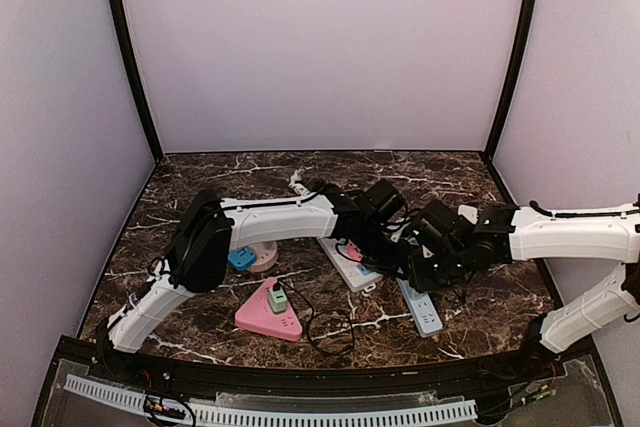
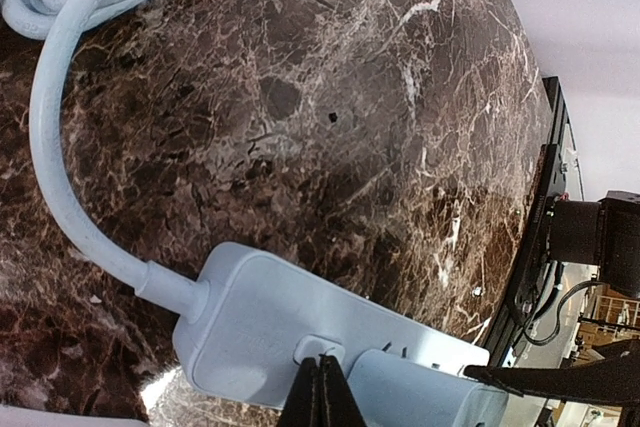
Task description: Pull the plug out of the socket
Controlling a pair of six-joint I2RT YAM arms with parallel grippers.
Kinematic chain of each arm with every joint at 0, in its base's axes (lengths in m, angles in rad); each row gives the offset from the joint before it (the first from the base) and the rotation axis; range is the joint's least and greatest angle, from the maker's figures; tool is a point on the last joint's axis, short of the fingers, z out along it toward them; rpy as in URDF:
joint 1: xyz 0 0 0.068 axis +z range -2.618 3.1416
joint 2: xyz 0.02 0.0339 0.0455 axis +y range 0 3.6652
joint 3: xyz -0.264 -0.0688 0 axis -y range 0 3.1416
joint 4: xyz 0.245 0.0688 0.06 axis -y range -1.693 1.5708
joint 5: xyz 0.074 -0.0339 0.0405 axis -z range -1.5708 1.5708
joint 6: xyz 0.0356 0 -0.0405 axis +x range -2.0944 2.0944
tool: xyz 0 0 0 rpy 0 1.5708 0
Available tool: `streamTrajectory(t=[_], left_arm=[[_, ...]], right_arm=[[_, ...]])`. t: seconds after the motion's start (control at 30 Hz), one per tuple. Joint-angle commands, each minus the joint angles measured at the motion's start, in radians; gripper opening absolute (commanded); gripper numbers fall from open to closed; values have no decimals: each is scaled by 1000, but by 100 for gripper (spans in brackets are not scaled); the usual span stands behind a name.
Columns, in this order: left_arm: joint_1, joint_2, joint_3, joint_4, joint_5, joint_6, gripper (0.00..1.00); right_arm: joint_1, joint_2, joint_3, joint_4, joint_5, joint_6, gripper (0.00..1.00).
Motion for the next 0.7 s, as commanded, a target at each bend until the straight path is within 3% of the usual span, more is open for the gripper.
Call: streamTrajectory(t=[0.0,0.17,0.4,0.67], left_arm=[[-11,112,-45,-190,-101,29,1],[-16,115,-41,-199,-109,36,0],[-17,122,-42,-212,-113,39,0],[-22,128,-42,-227,-121,46,0]], right_arm=[[-44,-42,17,88,-20,-17,0],[-33,-64,24,88,-22,-32,0],[74,-25,68,30,108,8,0],[97,-34,68,-11,176,-24,0]])
